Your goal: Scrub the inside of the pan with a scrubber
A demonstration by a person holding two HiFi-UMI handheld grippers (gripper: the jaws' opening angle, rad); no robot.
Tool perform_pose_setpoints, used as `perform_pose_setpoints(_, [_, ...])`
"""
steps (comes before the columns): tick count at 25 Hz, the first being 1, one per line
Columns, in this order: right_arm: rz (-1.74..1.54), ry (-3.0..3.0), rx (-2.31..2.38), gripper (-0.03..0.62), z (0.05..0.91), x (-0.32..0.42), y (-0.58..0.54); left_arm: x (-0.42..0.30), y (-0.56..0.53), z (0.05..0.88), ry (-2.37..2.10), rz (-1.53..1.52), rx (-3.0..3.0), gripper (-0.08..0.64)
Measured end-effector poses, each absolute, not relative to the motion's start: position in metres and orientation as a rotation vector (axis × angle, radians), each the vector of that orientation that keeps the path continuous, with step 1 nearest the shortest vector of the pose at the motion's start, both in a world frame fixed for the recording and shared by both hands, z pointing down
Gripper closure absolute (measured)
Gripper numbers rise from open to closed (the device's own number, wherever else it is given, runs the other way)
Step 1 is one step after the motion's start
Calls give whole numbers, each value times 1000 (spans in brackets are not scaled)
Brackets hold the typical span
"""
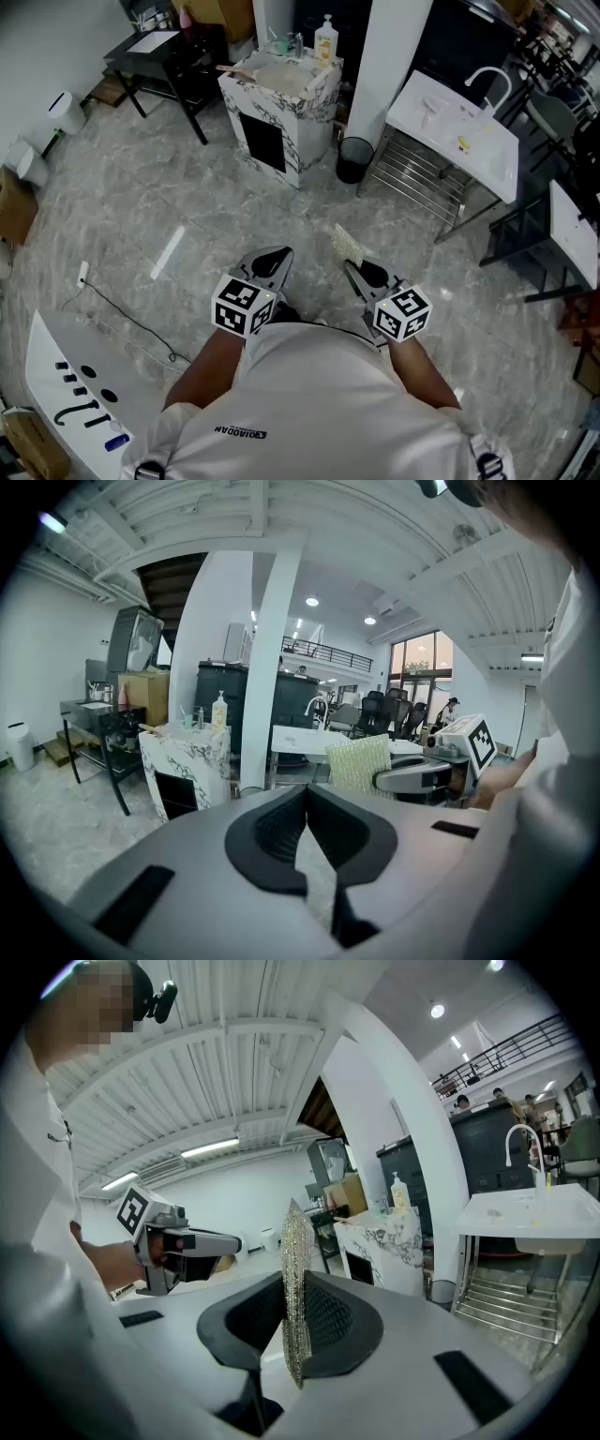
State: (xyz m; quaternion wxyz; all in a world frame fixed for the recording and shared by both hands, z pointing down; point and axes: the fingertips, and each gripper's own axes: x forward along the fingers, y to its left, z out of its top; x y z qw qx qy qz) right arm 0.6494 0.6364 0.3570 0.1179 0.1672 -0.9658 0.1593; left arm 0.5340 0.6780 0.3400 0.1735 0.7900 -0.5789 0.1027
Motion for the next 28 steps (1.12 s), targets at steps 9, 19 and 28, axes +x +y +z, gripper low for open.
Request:
perform_pose_setpoints(9, [467, -2828, 476, 520, 361, 657, 635, 541, 674, 341, -1655, 303, 2237, 545])
perform_pose_setpoints(19, [632, -2879, 440, 518, 356, 665, 635, 551, 674, 342, -1650, 326, 2237, 545])
perform_pose_setpoints(28, [660, -2865, 402, 515, 362, 655, 622, 538, 661, 354, -1638, 373, 2212, 545])
